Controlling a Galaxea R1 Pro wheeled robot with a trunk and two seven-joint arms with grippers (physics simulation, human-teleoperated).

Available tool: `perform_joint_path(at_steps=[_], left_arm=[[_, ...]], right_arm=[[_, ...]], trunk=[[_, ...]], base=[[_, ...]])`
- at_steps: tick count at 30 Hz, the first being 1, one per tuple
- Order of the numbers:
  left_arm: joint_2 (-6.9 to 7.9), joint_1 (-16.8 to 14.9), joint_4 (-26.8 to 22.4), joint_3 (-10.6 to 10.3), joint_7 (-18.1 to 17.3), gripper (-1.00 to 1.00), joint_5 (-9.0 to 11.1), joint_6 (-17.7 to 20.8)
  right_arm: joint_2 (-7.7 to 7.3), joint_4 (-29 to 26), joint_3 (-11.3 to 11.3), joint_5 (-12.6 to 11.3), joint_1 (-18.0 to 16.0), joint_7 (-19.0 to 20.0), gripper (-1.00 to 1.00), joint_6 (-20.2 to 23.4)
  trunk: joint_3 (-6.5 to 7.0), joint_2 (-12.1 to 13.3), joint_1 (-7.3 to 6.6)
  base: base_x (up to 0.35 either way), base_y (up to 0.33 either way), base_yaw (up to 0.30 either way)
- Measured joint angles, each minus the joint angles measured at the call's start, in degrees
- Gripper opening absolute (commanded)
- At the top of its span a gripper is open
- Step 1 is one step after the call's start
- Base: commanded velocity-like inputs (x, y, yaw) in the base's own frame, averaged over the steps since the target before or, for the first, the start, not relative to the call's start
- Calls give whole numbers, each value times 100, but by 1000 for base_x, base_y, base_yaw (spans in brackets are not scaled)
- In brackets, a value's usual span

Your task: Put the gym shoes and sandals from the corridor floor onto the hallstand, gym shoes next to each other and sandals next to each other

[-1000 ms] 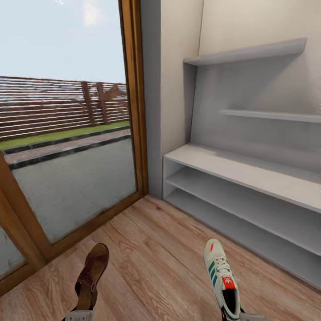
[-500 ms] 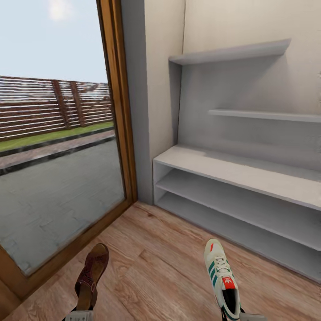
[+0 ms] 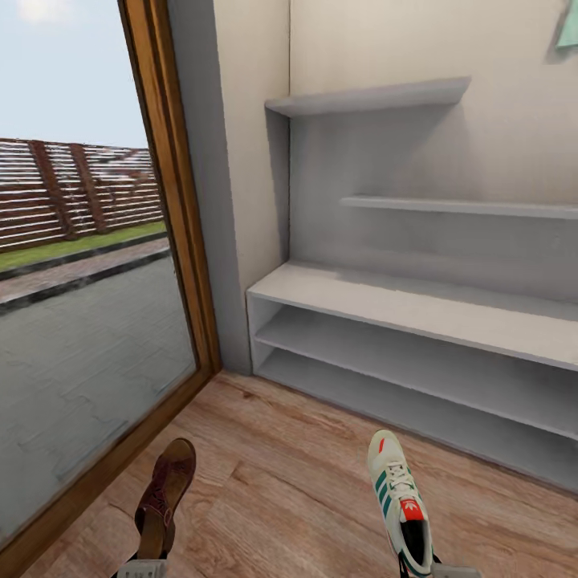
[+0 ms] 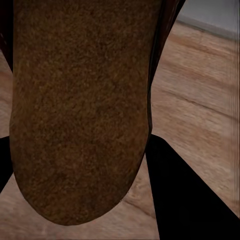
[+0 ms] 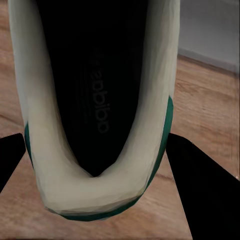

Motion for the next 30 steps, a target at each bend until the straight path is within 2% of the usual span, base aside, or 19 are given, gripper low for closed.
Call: perform_joint_path(at_steps=[10,16,30], left_arm=[[2,-1,0,0,2,-100,2,0],[2,1,-2,1,2,-100,8,1],[2,-1,-1,0,3,-100,4,0]], right_arm=[[0,1,0,-1,0,1,-100,0],[0,-2,-3,0,0,-1,-100,0],[0,-9,-9,0,-1,-1,-100,0]], trunk=[[0,0,0],[0,0,0],[0,0,0]], base=[[0,7,-285],[0,171,-285],[0,9,-285]])
